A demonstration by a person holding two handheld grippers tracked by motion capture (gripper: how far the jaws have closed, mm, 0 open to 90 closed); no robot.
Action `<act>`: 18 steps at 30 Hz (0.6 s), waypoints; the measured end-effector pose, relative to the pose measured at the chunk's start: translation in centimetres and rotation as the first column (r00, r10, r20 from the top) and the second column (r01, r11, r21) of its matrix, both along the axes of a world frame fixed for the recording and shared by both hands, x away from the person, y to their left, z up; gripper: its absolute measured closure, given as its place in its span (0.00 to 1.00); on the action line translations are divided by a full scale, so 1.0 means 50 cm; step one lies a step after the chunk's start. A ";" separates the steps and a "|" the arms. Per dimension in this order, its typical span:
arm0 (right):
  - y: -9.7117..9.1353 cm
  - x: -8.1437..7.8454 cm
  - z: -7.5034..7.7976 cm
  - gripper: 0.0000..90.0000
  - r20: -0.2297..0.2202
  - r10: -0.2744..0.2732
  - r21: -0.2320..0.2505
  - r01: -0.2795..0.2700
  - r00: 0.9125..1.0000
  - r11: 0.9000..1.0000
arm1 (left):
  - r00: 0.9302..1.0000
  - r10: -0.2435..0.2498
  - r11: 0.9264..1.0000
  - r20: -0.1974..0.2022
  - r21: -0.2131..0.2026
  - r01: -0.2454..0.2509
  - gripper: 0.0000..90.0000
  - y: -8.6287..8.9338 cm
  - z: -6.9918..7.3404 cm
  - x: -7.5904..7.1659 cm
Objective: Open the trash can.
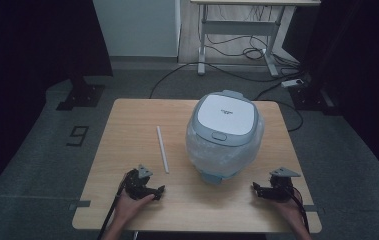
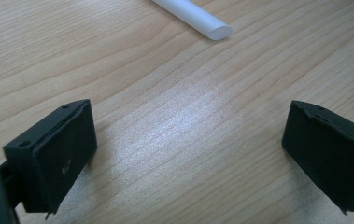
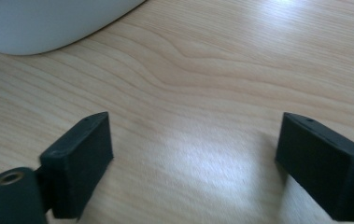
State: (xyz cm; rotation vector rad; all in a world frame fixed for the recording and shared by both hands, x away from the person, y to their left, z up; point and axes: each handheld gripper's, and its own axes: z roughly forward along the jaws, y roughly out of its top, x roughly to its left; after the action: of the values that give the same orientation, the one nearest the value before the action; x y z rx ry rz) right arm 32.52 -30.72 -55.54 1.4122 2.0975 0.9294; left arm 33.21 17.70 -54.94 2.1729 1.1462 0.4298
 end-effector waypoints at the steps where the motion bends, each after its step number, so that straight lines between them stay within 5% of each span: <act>1: 0.000 0.000 0.000 0.14 0.000 0.000 0.000 0.000 1.000 1.000 | 1.000 0.000 1.000 0.000 0.000 0.000 0.03 0.000 0.000 0.000; 18: -0.013 -0.004 0.002 0.23 0.012 -0.016 0.009 0.015 1.000 1.000 | 1.000 -0.007 1.000 0.001 -0.002 0.007 0.04 0.004 0.000 -0.002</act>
State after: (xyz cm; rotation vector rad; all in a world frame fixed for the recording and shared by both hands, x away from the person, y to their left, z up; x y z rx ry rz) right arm 32.32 -31.34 -55.44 1.4219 2.0736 0.9393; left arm 33.11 17.91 -54.92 2.1742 1.1377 0.4266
